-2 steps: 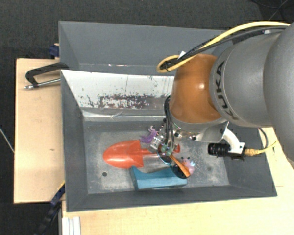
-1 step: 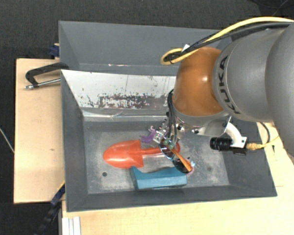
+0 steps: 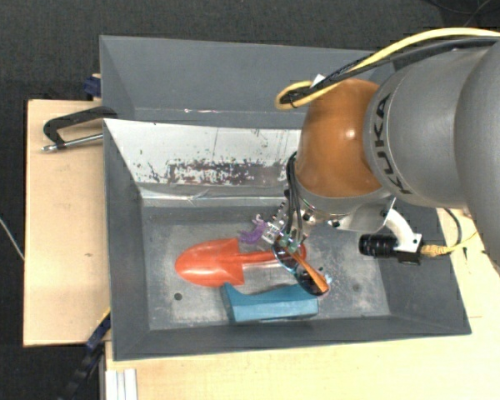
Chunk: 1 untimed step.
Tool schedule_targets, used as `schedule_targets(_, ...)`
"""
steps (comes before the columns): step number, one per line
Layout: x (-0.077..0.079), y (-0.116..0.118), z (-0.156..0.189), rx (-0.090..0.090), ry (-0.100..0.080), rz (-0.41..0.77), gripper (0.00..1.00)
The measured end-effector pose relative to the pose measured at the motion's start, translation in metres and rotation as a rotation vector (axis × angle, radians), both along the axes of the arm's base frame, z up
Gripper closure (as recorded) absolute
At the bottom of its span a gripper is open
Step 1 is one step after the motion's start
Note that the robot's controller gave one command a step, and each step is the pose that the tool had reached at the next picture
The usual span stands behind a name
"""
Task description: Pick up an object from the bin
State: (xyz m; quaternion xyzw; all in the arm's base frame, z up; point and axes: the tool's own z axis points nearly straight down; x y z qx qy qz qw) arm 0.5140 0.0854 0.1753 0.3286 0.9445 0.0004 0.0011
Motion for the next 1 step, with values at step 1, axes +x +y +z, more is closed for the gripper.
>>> schedule_targets(1,-0.0016,0.0035,0.0056,0.001,0.001,0.010,1.00)
